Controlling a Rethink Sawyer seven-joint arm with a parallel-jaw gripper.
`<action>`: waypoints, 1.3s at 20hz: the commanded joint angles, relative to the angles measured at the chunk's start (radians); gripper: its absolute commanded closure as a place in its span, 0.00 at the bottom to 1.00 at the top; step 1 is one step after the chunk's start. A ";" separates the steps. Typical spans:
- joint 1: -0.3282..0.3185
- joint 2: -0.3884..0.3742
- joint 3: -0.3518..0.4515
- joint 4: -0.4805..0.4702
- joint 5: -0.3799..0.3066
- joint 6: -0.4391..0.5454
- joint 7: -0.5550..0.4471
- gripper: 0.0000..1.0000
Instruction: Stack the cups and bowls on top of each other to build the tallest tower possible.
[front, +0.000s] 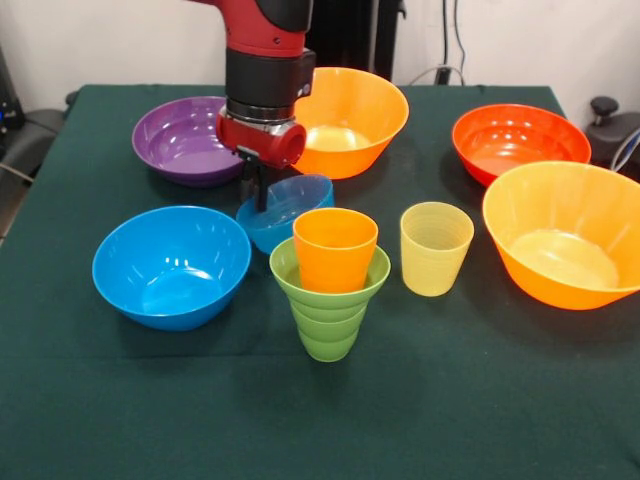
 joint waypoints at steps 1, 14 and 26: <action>0.008 0.005 0.067 -0.068 0.024 0.068 0.119 1.00; -0.022 -0.377 0.085 0.016 0.089 0.548 0.069 1.00; -0.042 -0.501 0.087 0.027 0.117 0.738 0.023 1.00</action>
